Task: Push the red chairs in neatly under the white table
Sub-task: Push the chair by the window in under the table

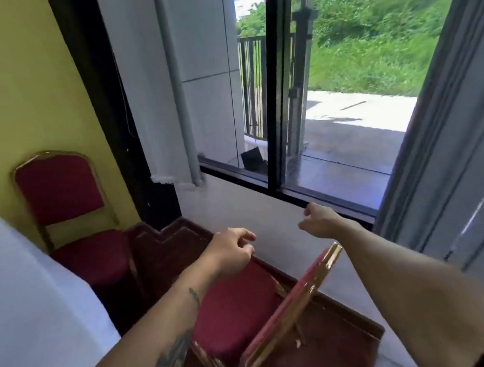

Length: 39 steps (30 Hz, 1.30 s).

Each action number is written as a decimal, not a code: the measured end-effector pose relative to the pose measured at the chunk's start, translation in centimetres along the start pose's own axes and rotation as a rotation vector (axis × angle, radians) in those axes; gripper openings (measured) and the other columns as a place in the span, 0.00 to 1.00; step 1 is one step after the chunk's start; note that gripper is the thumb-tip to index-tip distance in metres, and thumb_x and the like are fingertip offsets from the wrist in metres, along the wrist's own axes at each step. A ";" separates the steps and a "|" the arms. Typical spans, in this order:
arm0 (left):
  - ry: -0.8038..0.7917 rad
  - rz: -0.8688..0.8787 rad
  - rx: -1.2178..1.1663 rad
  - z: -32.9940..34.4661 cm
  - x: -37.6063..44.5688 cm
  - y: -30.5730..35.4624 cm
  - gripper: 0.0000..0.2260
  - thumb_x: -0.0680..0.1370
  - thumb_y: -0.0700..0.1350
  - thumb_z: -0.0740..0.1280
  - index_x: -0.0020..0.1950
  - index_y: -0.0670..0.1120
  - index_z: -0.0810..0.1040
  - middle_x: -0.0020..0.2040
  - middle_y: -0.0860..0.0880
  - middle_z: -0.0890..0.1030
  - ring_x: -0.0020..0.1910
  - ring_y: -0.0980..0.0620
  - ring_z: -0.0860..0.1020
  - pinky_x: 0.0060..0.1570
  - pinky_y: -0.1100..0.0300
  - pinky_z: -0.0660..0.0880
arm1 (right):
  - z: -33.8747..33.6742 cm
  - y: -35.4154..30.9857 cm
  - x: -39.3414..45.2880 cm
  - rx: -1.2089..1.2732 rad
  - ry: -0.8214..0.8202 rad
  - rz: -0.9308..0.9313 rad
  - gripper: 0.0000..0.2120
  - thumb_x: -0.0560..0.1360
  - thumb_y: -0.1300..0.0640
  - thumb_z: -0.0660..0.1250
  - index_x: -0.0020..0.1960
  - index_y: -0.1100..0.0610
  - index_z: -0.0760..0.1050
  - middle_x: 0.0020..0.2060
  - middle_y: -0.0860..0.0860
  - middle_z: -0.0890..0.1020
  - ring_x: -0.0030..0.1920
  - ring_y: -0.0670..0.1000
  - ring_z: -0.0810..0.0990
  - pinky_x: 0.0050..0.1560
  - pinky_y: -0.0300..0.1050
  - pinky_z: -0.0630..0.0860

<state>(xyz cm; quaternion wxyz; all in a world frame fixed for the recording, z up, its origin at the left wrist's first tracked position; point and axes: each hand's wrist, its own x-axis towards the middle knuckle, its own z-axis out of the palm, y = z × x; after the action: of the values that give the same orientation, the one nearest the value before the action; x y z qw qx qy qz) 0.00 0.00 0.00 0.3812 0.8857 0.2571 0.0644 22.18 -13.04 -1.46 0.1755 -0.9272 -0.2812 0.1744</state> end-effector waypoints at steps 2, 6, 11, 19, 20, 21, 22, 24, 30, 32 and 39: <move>-0.074 -0.025 0.039 2.6 1.1 1.3 0.13 0.80 0.46 0.66 0.64 0.50 0.82 0.49 0.52 0.84 0.50 0.52 0.83 0.46 0.66 0.73 | 0.2 1.9 0.1 -0.037 -0.019 0.064 0.25 0.76 0.50 0.64 0.71 0.56 0.70 0.67 0.57 0.74 0.64 0.59 0.75 0.64 0.57 0.75; -0.340 -0.128 0.077 7.2 1.5 3.0 0.21 0.78 0.58 0.68 0.69 0.53 0.78 0.56 0.53 0.82 0.55 0.54 0.80 0.56 0.60 0.75 | 1.9 5.2 -0.1 -0.046 -0.128 0.212 0.28 0.73 0.50 0.64 0.71 0.56 0.66 0.65 0.59 0.72 0.62 0.61 0.74 0.61 0.58 0.76; -0.549 -0.208 0.256 11.7 1.4 3.8 0.25 0.69 0.60 0.71 0.64 0.54 0.77 0.57 0.51 0.81 0.54 0.51 0.80 0.58 0.56 0.78 | 5.5 7.7 1.0 0.307 -0.195 0.360 0.42 0.71 0.51 0.59 0.82 0.52 0.48 0.70 0.61 0.73 0.66 0.62 0.77 0.62 0.60 0.78; -0.589 -0.333 0.439 13.1 0.2 0.4 0.21 0.70 0.52 0.67 0.63 0.50 0.77 0.56 0.47 0.79 0.54 0.45 0.80 0.56 0.50 0.80 | 7.5 8.1 1.8 0.720 -0.029 0.507 0.43 0.68 0.56 0.62 0.78 0.52 0.44 0.64 0.64 0.74 0.51 0.66 0.83 0.31 0.58 0.84; -0.588 -0.333 0.443 13.1 -0.1 -0.1 0.21 0.70 0.51 0.67 0.63 0.50 0.77 0.57 0.47 0.79 0.54 0.45 0.80 0.56 0.51 0.80 | 7.8 8.3 1.8 0.755 0.002 0.537 0.41 0.67 0.55 0.63 0.76 0.54 0.48 0.62 0.64 0.75 0.50 0.66 0.83 0.33 0.60 0.84; -0.587 -0.334 0.435 13.1 -0.3 -0.6 0.22 0.70 0.51 0.67 0.63 0.50 0.77 0.57 0.47 0.79 0.55 0.44 0.80 0.56 0.51 0.80 | 7.9 8.1 1.2 0.783 0.027 0.567 0.40 0.65 0.54 0.64 0.73 0.56 0.53 0.59 0.64 0.77 0.49 0.65 0.84 0.38 0.63 0.85; -0.584 -0.338 0.420 13.0 -0.7 -1.0 0.22 0.69 0.51 0.67 0.63 0.50 0.77 0.57 0.47 0.79 0.54 0.44 0.80 0.55 0.52 0.80 | 7.9 7.9 0.4 0.829 0.025 0.599 0.38 0.63 0.52 0.66 0.70 0.60 0.59 0.56 0.63 0.79 0.48 0.64 0.84 0.43 0.64 0.84; -0.573 -0.332 0.392 13.0 -1.4 -1.9 0.22 0.68 0.50 0.66 0.62 0.49 0.77 0.55 0.47 0.79 0.52 0.44 0.80 0.52 0.52 0.81 | 7.9 6.7 -1.6 0.986 -0.042 0.636 0.26 0.65 0.52 0.69 0.60 0.63 0.71 0.48 0.61 0.82 0.46 0.62 0.84 0.47 0.62 0.84; -0.550 -0.288 0.376 12.8 -3.4 -4.5 0.19 0.70 0.49 0.66 0.61 0.49 0.78 0.54 0.47 0.78 0.50 0.44 0.81 0.52 0.49 0.83 | 9.6 4.1 -5.0 1.188 -0.015 0.595 0.12 0.73 0.61 0.66 0.55 0.64 0.73 0.45 0.61 0.78 0.42 0.59 0.80 0.42 0.55 0.82; -0.556 -0.271 0.368 12.6 -3.6 -4.8 0.19 0.71 0.48 0.66 0.61 0.48 0.79 0.55 0.46 0.79 0.51 0.43 0.81 0.52 0.49 0.83 | 9.8 3.9 -4.9 1.138 0.039 0.583 0.18 0.71 0.61 0.66 0.60 0.65 0.72 0.48 0.62 0.80 0.44 0.60 0.82 0.44 0.56 0.83; -0.526 -0.251 0.400 9.1 -3.0 -5.8 0.09 0.71 0.47 0.65 0.50 0.48 0.78 0.50 0.45 0.81 0.50 0.42 0.82 0.46 0.54 0.80 | 9.6 0.3 -3.6 1.138 0.045 0.498 0.12 0.68 0.66 0.64 0.51 0.64 0.71 0.37 0.61 0.78 0.33 0.62 0.80 0.50 0.69 0.82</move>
<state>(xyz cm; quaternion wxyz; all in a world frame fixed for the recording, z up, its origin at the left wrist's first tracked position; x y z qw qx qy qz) -2.10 -3.96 -10.22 0.2583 0.8906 0.2646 -0.2649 15.43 -13.19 -9.22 0.6023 -0.7295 0.0842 0.3131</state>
